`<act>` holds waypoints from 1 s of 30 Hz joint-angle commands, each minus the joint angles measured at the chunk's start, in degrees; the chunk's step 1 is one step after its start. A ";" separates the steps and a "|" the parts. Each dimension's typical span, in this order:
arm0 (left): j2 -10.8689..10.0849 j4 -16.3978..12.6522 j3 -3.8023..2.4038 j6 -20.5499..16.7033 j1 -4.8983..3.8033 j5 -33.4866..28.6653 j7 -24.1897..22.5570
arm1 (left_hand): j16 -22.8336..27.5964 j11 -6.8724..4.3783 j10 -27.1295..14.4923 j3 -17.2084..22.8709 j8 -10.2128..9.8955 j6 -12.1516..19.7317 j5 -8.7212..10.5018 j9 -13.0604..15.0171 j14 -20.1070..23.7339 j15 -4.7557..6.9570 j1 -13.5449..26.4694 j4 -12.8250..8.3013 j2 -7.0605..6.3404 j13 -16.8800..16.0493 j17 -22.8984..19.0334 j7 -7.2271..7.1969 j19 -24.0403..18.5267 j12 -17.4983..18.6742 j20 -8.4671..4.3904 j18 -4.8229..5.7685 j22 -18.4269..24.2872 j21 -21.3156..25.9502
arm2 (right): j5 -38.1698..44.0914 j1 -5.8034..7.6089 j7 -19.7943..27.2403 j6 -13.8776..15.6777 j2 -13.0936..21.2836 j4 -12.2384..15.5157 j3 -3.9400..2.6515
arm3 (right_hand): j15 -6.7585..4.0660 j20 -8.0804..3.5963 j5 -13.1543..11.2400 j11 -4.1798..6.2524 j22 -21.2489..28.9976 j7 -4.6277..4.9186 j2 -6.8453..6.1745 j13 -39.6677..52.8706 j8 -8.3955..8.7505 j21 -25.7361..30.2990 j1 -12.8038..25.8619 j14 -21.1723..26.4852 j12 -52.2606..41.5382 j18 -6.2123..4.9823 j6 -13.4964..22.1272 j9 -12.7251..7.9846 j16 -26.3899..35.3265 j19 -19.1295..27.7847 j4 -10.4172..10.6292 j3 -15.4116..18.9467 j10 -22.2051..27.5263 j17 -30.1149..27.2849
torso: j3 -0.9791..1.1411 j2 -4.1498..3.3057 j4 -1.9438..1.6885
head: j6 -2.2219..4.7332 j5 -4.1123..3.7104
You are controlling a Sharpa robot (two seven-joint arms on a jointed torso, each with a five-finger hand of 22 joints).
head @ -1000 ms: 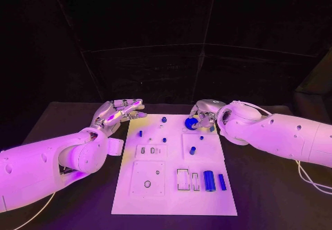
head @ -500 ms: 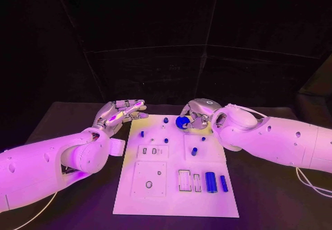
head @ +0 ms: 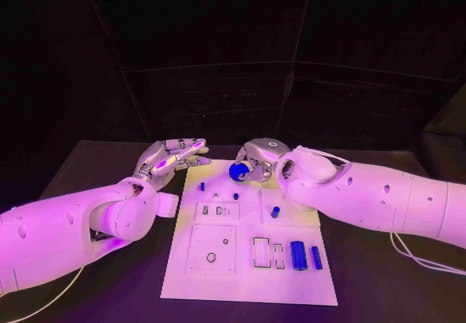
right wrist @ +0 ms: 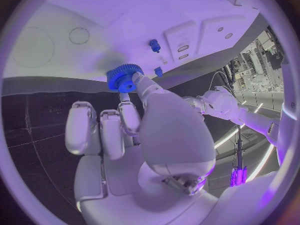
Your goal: Assemble the parts on the task board
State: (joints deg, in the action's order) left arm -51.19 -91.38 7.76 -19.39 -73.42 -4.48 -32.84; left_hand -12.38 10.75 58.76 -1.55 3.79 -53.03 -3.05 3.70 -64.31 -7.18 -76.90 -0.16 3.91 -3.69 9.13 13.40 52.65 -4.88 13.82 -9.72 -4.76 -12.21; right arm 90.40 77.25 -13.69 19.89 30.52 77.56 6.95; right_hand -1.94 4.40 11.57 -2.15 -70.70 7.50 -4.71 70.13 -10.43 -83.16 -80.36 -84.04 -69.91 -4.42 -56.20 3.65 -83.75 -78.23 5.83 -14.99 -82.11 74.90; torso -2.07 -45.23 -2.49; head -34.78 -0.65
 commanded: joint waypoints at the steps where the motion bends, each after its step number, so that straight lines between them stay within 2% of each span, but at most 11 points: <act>1: 0.05 -0.10 -0.05 0.48 -0.10 0.09 -0.25 | 0.30 -0.16 -0.10 -0.10 0.10 -0.17 0.13 0.08 -0.16 -0.17 0.10 -0.31 0.66 0.01 0.07 0.75 0.37 -0.28 0.07 -0.78 0.07 0.29 | 0.94 -0.11 -0.13 -0.78 -1.04 -0.92 -0.04 | -0.02 0.04 0.34 0.04 -0.08 -0.12 0.13 0.04 -0.19 -0.22 0.45 -3.28 0.04 0.46 -0.67 0.10 -0.27 -0.49 0.03 -0.39 -0.03 0.57 | 0.05 -0.04 0.12 | -0.13 0.08; 9: 0.15 -0.02 -0.05 0.52 -0.11 0.09 -0.23 | 0.39 -0.17 -0.10 -0.08 0.09 -0.21 0.13 0.07 -0.22 -0.15 0.13 -0.42 0.65 0.02 0.12 0.73 0.44 -0.32 0.05 -0.78 0.10 0.34 | 1.01 -0.71 -0.14 -2.20 -3.28 -3.10 -0.06 | 0.03 0.06 0.88 -0.03 -0.14 -0.03 0.03 -0.05 0.33 -0.26 0.85 -3.23 0.25 0.47 -0.65 0.09 -0.16 -0.49 -0.38 -1.46 0.06 0.38 | 0.07 0.02 0.16 | -0.37 0.22; 14: 0.24 0.08 -0.05 0.52 -0.11 0.09 -0.23 | 0.39 -0.17 -0.10 -0.08 0.09 -0.21 0.13 0.07 -0.22 -0.15 0.13 -0.42 0.65 0.02 0.12 0.73 0.44 -0.32 0.05 -0.78 0.10 0.34 | 1.16 -1.14 -0.24 -2.44 -4.29 -3.84 -0.06 | 0.05 0.08 0.97 -0.07 -0.16 0.02 -0.09 -0.02 0.51 -0.27 1.09 -3.22 0.26 0.48 -0.62 0.09 -0.12 -0.49 -0.45 -1.69 0.07 0.29 | 0.16 0.02 0.20 | -0.42 0.34; 20: 0.28 0.10 -0.05 0.54 -0.11 0.09 -0.23 | 0.39 -0.17 -0.10 -0.08 0.09 -0.21 0.13 0.07 -0.22 -0.15 0.13 -0.42 0.65 0.02 0.12 0.73 0.44 -0.32 0.05 -0.78 0.10 0.34 | 1.41 -1.27 -1.25 -2.30 -4.88 -4.68 -0.06 | 0.13 0.14 0.71 -0.18 -0.22 0.15 -0.37 -0.12 0.96 -0.30 1.55 -3.18 0.43 0.49 -0.34 0.05 -0.03 -0.50 -0.66 -2.12 0.17 0.13 | 0.09 0.02 0.18 | -0.46 0.25; 26: 0.30 0.13 -0.05 0.56 -0.11 0.09 -0.24 | 0.39 -0.17 -0.10 -0.08 0.09 -0.21 0.13 0.07 -0.22 -0.15 0.13 -0.42 0.65 0.02 0.12 0.73 0.44 -0.32 0.05 -0.78 0.10 0.34 | 1.47 -1.30 -2.53 -2.00 -5.28 -5.10 -0.07 | 0.44 0.38 -0.83 -0.58 -0.26 0.63 -1.06 -0.36 2.26 -0.31 2.56 -3.14 0.83 0.50 1.09 -0.02 0.10 -0.46 -1.07 -2.67 0.42 -0.07 | 0.14 0.01 0.23 | -0.49 0.30; 30: 0.36 0.16 -0.05 0.57 -0.11 0.09 -0.24 | 0.39 -0.17 -0.10 -0.08 0.09 -0.21 0.13 0.07 -0.22 -0.15 0.13 -0.42 0.65 0.02 0.12 0.73 0.44 -0.32 0.05 -0.78 0.10 0.34 | 1.48 -1.30 -2.96 -2.34 -5.57 -5.34 -0.07 | 0.82 0.70 -1.80 -1.04 -0.15 1.13 -1.55 -0.86 3.78 -0.26 3.13 -3.12 1.47 0.48 3.30 -0.06 0.17 -0.35 -1.54 -2.86 0.81 -0.17 | 0.11 0.04 0.20 | -0.57 0.27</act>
State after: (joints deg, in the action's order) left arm -50.92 -91.17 7.75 -19.39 -73.43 -4.48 -32.79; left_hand -12.38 10.75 58.76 -1.55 3.79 -53.03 -3.05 3.70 -64.31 -7.18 -76.90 -0.16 3.91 -3.69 9.18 13.41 52.65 -4.88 13.83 -9.72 -4.72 -12.21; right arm 91.33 75.77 -15.34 18.07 25.05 72.37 6.95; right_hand -1.51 4.82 10.12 -2.78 -70.90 8.58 -5.82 69.44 -7.24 -83.15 -77.41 -84.06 -68.68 -4.43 -53.69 4.02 -83.74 -78.64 4.71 -18.01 -81.47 74.80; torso -1.94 -45.21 -2.29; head -35.27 -0.36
